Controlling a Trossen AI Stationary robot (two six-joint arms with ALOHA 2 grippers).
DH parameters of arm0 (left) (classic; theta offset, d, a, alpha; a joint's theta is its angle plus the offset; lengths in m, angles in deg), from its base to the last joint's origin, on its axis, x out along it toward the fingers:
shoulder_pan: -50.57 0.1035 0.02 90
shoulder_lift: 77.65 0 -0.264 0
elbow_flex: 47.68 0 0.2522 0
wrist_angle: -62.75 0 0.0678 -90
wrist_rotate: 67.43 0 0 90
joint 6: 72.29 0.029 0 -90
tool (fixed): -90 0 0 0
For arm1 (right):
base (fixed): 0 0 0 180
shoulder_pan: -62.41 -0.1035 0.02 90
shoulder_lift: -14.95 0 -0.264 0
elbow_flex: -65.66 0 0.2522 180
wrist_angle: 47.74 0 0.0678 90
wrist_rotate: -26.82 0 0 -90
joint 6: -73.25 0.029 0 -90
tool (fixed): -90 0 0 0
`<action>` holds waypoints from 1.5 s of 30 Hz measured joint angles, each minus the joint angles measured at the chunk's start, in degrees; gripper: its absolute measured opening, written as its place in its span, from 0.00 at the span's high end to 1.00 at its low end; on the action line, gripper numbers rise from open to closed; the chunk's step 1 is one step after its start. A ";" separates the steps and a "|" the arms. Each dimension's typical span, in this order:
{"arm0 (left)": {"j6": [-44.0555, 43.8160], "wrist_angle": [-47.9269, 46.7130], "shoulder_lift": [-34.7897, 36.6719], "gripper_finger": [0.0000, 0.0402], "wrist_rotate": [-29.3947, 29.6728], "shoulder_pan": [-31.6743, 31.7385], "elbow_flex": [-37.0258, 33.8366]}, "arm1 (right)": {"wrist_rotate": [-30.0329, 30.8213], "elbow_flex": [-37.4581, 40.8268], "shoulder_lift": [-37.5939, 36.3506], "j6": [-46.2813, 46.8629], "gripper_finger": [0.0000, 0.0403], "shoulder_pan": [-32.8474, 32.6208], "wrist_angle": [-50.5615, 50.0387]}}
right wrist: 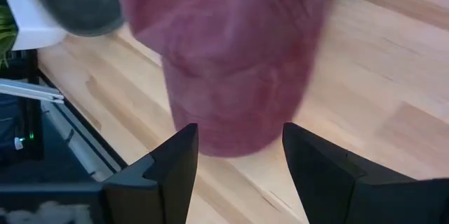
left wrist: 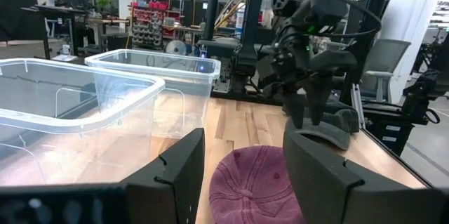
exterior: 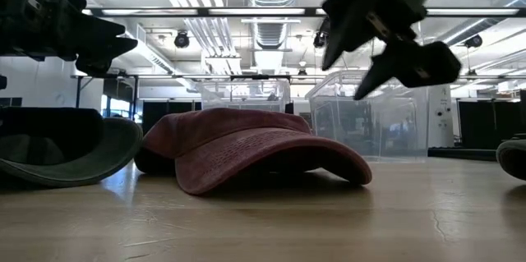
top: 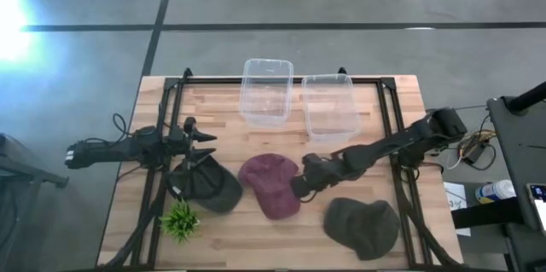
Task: Pick & Place hat
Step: Put the red cap into the left transparent bin
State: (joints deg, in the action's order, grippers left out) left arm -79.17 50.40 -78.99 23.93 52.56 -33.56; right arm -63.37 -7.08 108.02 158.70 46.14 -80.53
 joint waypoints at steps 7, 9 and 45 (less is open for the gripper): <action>0.00 0.00 -0.04 0.53 0.00 -0.02 -0.02 | 0.61 -4.61 4.89 -1.18 0.50 -0.58 0.84; 0.00 0.00 -0.06 0.53 0.00 0.00 -0.01 | -0.78 -5.14 6.99 -0.11 0.50 -1.43 2.37; 0.00 0.00 -0.33 0.53 0.00 0.00 -0.01 | 34.69 -10.60 23.26 43.69 0.50 -20.83 10.74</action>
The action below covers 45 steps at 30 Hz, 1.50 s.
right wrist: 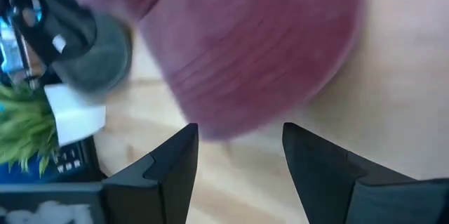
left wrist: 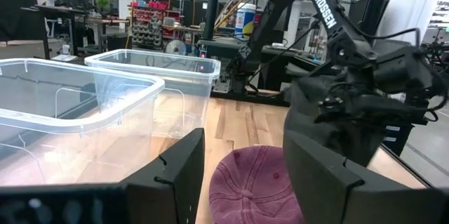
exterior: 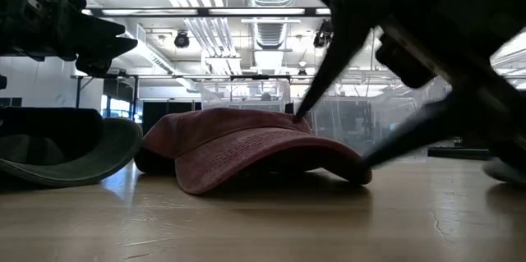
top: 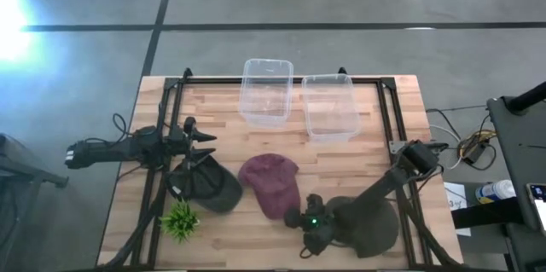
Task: Pick & Place hat
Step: Put the red cap into the left transparent bin
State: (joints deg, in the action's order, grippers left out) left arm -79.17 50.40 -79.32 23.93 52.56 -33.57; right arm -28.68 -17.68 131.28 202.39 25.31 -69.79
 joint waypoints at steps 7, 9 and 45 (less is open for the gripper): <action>0.00 0.00 -0.12 0.53 0.01 -0.01 0.01 | 5.83 -4.90 5.03 -0.10 0.50 2.05 -4.96; 0.00 0.00 -0.17 0.53 -0.02 0.00 0.00 | 6.77 -6.26 6.35 -0.14 0.50 3.17 -4.61; 0.00 -0.01 -0.81 0.53 0.00 -0.01 0.01 | 26.36 -7.02 5.05 -13.43 0.97 3.47 -5.42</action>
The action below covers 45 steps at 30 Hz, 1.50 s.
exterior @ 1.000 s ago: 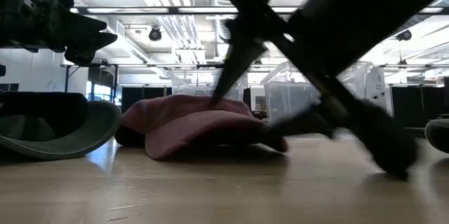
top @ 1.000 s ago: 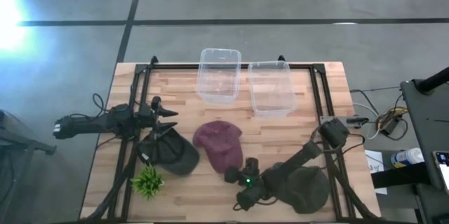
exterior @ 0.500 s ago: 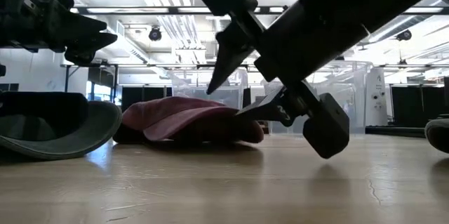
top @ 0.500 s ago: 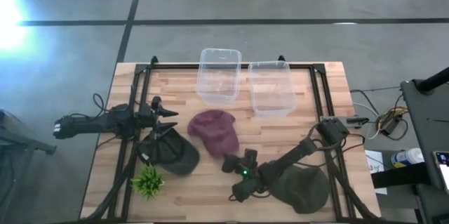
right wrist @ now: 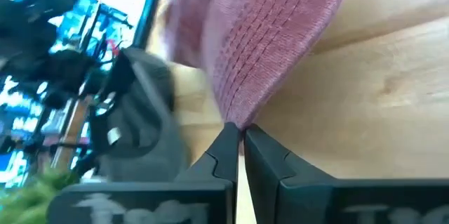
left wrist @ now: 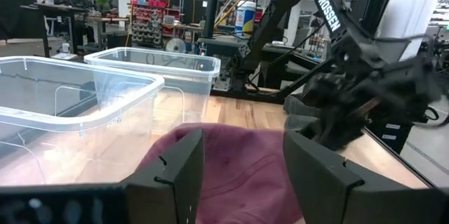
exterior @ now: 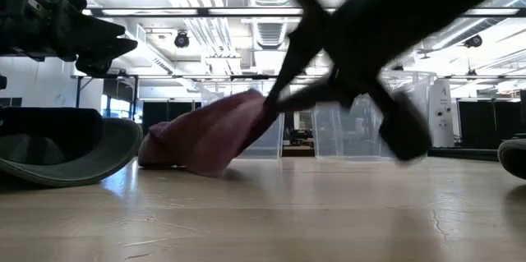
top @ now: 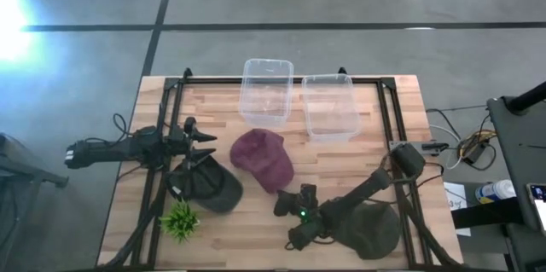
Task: Pick & Place hat
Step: Put the red cap into the left transparent bin
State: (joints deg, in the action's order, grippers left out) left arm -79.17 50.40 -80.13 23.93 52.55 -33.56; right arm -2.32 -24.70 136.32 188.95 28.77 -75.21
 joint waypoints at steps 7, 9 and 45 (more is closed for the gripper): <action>0.00 0.00 0.00 0.53 0.00 0.01 -0.01 | 5.69 -0.02 -12.60 -23.67 0.97 -3.66 0.41; -0.01 0.00 0.00 0.53 0.00 -0.01 0.00 | 7.88 -0.02 -17.03 -32.22 0.98 -4.04 0.59; 0.00 0.01 -0.19 0.53 0.00 0.01 -0.01 | -60.19 8.66 -19.74 -76.69 0.45 24.70 -10.78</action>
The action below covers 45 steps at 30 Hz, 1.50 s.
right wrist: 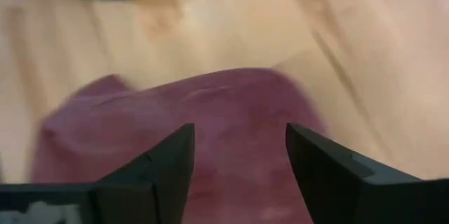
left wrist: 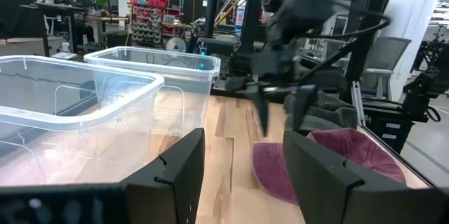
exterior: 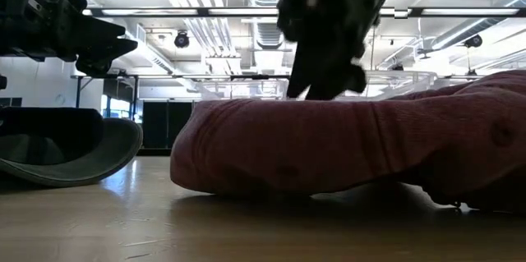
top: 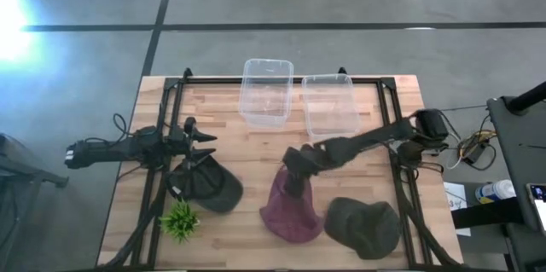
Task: Pick & Place hat
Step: Put the red cap into the left transparent bin
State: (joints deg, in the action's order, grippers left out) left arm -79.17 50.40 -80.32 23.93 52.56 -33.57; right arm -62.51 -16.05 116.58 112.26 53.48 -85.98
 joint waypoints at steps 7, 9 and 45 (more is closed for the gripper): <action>0.00 0.00 -0.05 0.53 0.00 -0.01 0.01 | -5.76 -1.16 1.56 -10.12 0.44 6.28 -4.54; 0.00 0.00 -0.05 0.53 -0.02 0.01 0.01 | -5.75 -1.16 1.61 -13.31 0.44 7.47 -5.63; 0.00 0.00 -0.20 0.53 0.02 -0.01 0.01 | -2.84 -20.50 14.86 -62.74 0.44 -10.83 -2.25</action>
State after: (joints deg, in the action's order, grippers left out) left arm -79.17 50.40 -80.52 23.95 52.55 -33.56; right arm -65.35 -36.55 131.45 49.52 42.65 -88.23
